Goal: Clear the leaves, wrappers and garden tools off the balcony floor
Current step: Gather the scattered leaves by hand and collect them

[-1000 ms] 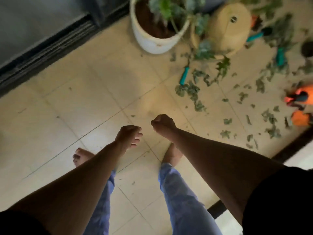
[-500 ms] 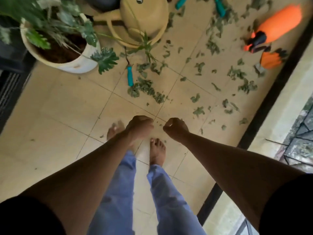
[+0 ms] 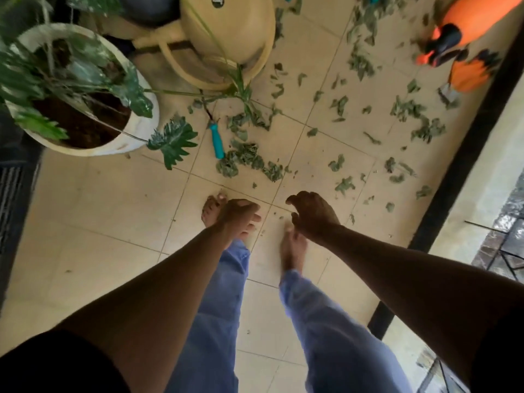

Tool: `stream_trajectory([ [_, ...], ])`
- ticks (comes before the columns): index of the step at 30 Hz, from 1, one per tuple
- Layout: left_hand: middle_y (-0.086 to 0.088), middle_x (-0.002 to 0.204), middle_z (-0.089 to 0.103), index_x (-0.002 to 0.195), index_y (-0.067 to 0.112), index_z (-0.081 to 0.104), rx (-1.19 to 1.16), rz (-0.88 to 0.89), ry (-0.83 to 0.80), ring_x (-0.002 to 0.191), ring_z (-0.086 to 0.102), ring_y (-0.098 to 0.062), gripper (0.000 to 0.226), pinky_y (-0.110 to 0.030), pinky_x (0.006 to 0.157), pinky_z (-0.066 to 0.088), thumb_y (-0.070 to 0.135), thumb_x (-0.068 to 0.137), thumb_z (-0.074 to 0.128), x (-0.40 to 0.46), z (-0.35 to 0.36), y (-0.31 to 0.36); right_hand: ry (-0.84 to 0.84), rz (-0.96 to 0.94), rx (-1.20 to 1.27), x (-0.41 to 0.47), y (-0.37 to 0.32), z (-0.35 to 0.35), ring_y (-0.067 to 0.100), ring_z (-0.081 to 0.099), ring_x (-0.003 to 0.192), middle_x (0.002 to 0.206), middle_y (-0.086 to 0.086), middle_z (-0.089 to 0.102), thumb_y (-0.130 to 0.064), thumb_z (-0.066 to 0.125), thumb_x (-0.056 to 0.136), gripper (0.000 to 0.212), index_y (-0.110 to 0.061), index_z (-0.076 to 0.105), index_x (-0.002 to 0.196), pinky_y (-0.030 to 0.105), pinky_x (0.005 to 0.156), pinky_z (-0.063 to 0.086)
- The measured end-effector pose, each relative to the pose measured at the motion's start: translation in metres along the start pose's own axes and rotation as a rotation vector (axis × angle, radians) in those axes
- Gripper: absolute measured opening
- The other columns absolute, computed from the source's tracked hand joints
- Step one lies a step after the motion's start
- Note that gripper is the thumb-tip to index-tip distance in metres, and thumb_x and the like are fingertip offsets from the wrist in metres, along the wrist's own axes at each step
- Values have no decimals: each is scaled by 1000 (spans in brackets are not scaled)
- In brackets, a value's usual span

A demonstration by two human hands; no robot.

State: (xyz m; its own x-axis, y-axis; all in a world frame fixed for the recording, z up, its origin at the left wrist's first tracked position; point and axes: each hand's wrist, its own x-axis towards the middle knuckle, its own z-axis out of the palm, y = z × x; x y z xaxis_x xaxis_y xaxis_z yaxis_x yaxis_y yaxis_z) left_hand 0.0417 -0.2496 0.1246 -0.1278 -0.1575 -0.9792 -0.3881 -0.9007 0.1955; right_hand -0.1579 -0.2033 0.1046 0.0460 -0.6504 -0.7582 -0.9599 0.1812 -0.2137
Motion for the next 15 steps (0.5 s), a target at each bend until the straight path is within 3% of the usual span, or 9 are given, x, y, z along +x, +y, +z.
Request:
stream_trajectory([
  [3, -8, 107, 69, 118, 11, 67, 20, -17, -23, 98, 65, -28, 23, -35, 78, 54, 23, 106, 52, 26, -7, 0, -32, -19, -88, 35, 8, 11, 25, 54, 122, 130, 0, 59, -19, 55, 97, 39, -32, 58, 133, 51, 96, 52],
  [6, -8, 102, 58, 100, 18, 62, 31, -53, -91, 91, 53, -23, 19, -28, 65, 39, 22, 108, 46, 63, -10, -2, -48, -80, -184, 80, 20, 30, 29, 51, 125, 136, 2, 52, -19, 53, 97, 41, -34, 55, 135, 55, 93, 52],
  [11, -7, 99, 50, 111, 20, 59, 2, -50, -59, 76, 46, -18, 12, -26, 61, 35, 24, 105, 49, 129, -4, -20, 12, -280, -410, 156, 41, 62, 43, 38, 136, 154, 23, 33, -5, 59, 91, 63, -21, 43, 150, 51, 98, 50],
  [15, -6, 101, 62, 101, 22, 61, -46, -106, -17, 86, 52, -20, 14, -26, 64, 42, 27, 106, 48, 165, 4, -33, 9, -421, -569, 193, 47, 75, 45, 25, 146, 163, 25, 17, -13, 62, 94, 72, -29, 31, 156, 54, 105, 43],
])
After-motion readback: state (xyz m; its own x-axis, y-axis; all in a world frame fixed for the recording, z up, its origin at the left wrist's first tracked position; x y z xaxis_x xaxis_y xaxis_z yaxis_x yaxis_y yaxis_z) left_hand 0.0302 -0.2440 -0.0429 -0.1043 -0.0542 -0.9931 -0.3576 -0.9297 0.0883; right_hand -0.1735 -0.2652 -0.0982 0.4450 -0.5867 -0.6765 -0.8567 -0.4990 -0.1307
